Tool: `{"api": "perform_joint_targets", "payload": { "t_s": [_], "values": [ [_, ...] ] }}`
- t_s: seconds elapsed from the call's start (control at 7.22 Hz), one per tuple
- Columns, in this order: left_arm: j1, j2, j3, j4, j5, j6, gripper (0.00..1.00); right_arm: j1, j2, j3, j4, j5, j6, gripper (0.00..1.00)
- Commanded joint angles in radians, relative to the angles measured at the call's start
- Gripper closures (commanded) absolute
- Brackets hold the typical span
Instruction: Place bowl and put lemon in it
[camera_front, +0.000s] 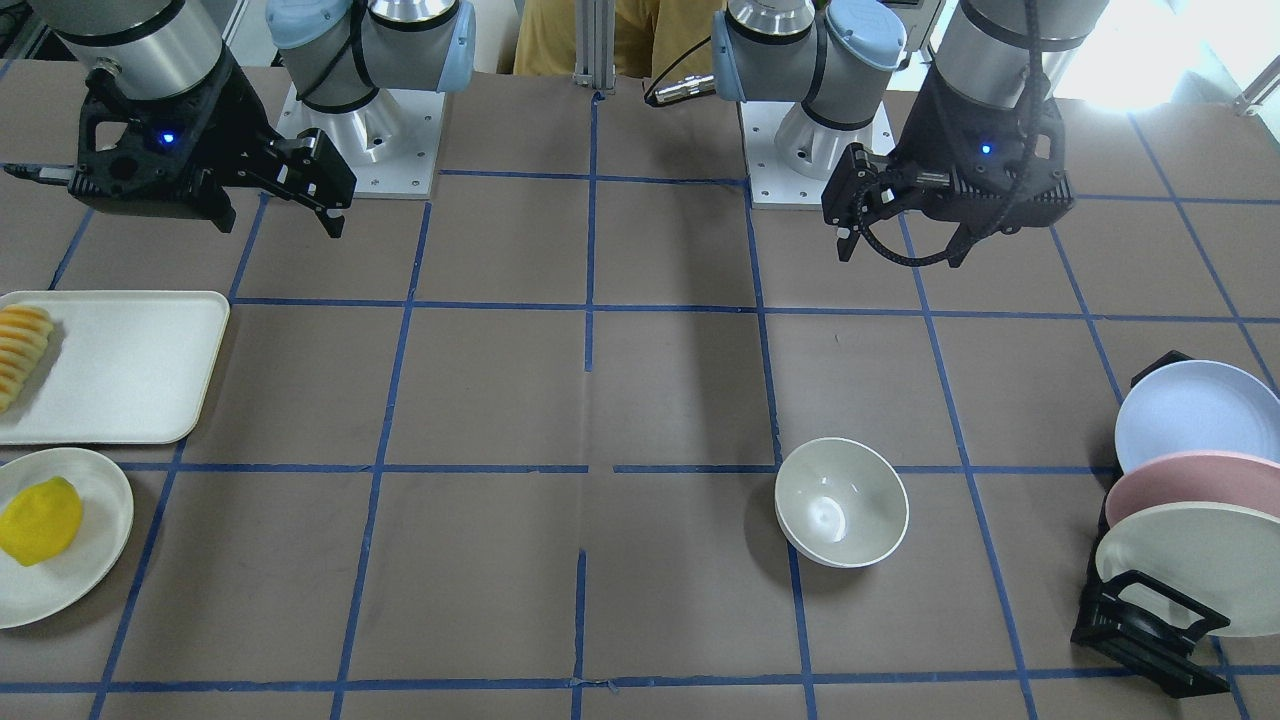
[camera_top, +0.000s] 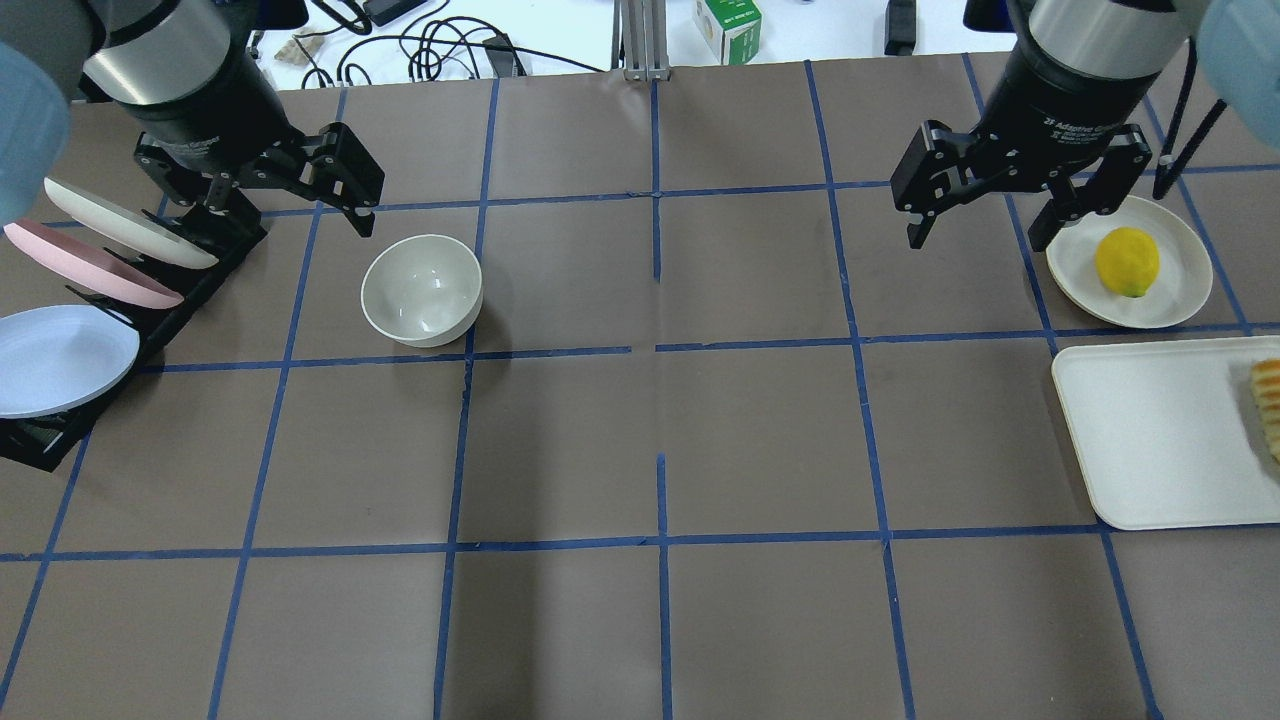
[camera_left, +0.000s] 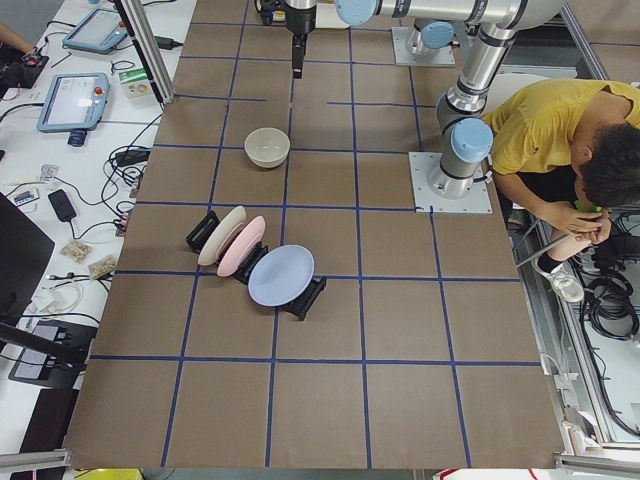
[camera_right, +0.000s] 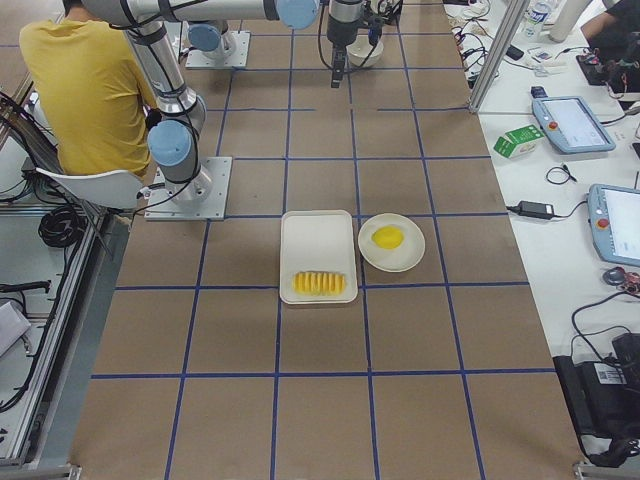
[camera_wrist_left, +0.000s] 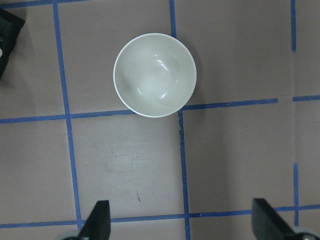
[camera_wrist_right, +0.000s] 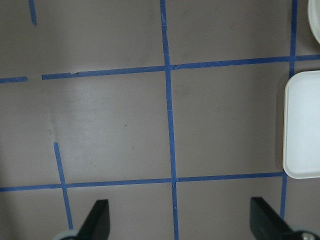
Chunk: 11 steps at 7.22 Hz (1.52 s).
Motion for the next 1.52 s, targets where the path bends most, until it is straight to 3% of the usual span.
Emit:
{"api": "perform_joint_targets", "payload": {
  "t_s": [0.0, 0.42, 0.55, 0.69, 0.83, 0.97, 1.11, 1.38],
  "values": [
    [-0.002, -0.004, -0.005, 0.000, -0.002, 0.000, 0.00, 0.000, 0.001, -0.003, -0.003, -0.001, 0.000, 0.00],
    [0.013, -0.013, -0.026, -0.032, -0.044, 0.022, 0.00, -0.009, 0.017, 0.005, -0.012, -0.004, -0.015, 0.00],
    [0.032, -0.060, -0.045, -0.005, -0.048, 0.082, 0.00, -0.027, 0.036, 0.005, -0.025, -0.019, -0.018, 0.00],
    [0.064, -0.117, -0.063, 0.015, -0.052, 0.101, 0.00, -0.088, 0.069, 0.005, -0.024, -0.022, -0.021, 0.00],
    [0.116, -0.189, -0.092, 0.127, -0.055, 0.121, 0.00, -0.184, 0.102, 0.006, -0.029, -0.057, -0.064, 0.00],
    [0.141, -0.261, -0.120, 0.261, -0.057, 0.128, 0.00, -0.258, 0.179, 0.005, -0.102, -0.063, -0.140, 0.00],
    [0.141, -0.310, -0.129, 0.314, -0.058, 0.130, 0.00, -0.314, 0.236, 0.003, -0.250, -0.071, -0.231, 0.00],
    [0.145, -0.363, -0.165, 0.387, -0.063, 0.205, 0.00, -0.384, 0.359, 0.005, -0.414, -0.134, -0.422, 0.00]
  ]
}}
